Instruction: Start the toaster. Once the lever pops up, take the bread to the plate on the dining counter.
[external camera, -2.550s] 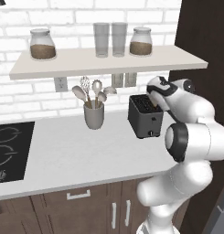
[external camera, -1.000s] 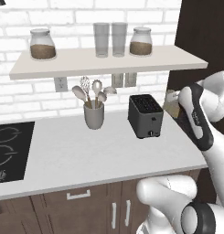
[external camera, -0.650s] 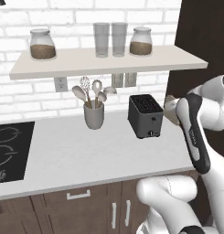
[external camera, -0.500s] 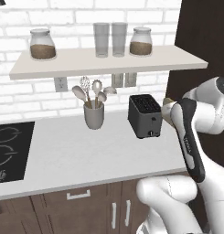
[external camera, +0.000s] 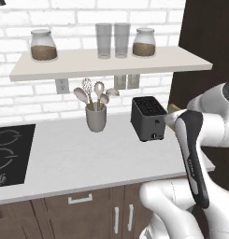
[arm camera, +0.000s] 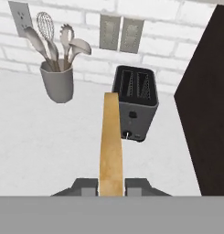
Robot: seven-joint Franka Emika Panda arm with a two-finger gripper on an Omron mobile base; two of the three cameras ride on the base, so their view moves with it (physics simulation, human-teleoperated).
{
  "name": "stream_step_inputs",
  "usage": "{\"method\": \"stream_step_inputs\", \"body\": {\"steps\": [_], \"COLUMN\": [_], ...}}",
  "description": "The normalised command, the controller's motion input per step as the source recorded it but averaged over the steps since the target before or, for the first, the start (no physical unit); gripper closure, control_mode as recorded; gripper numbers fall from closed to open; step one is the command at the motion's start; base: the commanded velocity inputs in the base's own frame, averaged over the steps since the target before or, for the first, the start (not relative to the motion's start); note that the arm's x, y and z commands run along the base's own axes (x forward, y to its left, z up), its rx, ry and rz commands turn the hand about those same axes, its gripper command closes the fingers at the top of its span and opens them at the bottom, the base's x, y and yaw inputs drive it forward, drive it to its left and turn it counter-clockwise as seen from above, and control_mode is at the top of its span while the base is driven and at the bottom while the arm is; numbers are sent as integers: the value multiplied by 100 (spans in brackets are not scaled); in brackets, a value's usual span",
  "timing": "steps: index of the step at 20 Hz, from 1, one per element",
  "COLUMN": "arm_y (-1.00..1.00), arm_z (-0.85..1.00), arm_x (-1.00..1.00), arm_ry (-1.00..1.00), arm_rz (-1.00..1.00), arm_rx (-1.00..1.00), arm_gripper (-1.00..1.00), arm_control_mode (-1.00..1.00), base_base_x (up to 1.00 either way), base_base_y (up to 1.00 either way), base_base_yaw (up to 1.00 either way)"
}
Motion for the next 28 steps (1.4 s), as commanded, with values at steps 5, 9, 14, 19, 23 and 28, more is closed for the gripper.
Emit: {"method": "stream_step_inputs", "body": {"steps": [5,9,14,19,23,28], "arm_y": [0,0,0,0,0,0], "arm_z": [0,0,0,0,0,0], "arm_x": [-33,-27,-25,0,0,0], "arm_ry": [0,0,0,0,0,0], "arm_rz": [0,0,0,0,0,0], "arm_rx": [0,0,0,0,0,0], "arm_gripper": [100,100,100,100,100,100], "arm_control_mode": [-100,-100,100,100,100,100], "base_base_x": [0,0,-9,-78,-99,-82], "base_base_y": [0,0,0,13,41,95], "base_base_yaw": [0,0,0,0,13,54]}}
